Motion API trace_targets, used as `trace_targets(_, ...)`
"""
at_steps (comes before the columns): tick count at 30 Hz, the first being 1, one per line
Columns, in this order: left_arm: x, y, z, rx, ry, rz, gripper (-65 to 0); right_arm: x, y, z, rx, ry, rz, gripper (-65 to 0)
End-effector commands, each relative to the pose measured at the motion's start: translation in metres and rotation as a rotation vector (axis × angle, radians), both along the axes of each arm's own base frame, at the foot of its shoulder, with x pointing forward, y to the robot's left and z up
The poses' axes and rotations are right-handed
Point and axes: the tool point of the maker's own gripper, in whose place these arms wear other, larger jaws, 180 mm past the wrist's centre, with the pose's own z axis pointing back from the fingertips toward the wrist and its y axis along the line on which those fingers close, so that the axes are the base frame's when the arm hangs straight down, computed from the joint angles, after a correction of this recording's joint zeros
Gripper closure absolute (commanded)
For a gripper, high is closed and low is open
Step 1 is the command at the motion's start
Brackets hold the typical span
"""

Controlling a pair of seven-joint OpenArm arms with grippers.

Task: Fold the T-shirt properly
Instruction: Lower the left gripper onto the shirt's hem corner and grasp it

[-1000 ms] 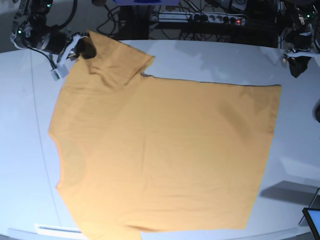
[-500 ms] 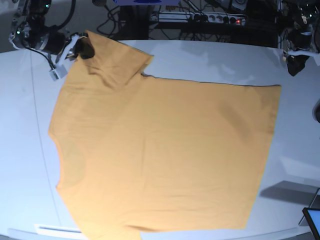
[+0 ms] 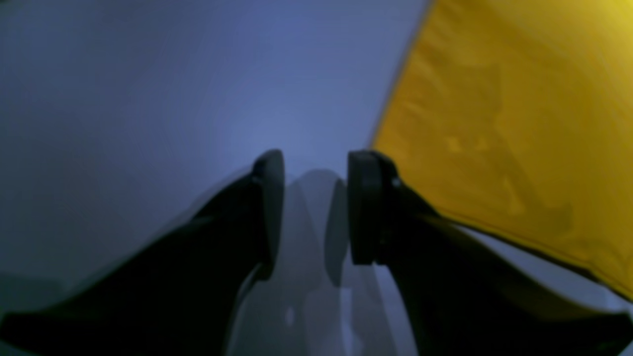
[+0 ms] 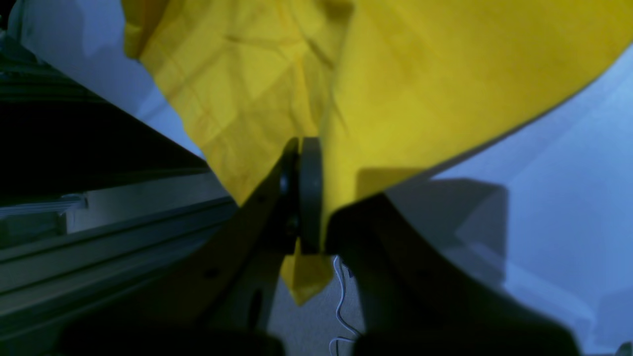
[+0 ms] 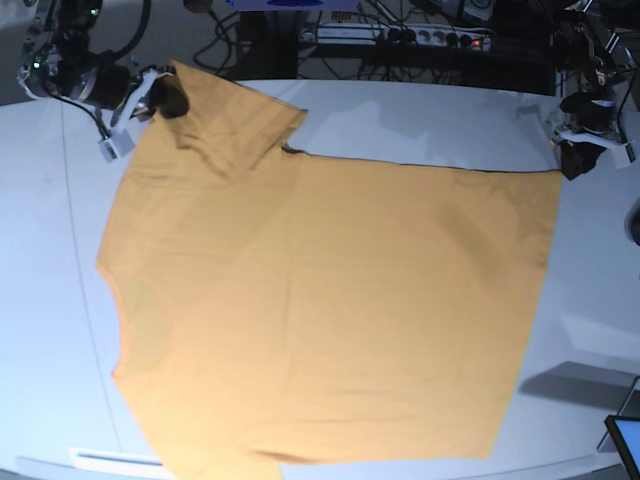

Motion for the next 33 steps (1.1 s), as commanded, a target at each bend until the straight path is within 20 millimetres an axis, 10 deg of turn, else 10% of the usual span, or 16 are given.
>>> trace_targets(1,0.003,-0.007,-0.003,0.003,0.039,-0.042,-21.8,0.000,-0.003,0.002,-0.014,-0.005,0.005,-0.4)
trace_targets(33,0.016,-0.034,-0.032,-0.211,0.007,-0.062,-21.8,0.001,-0.003,0.002,-0.013,-0.007,0.006,-0.4)
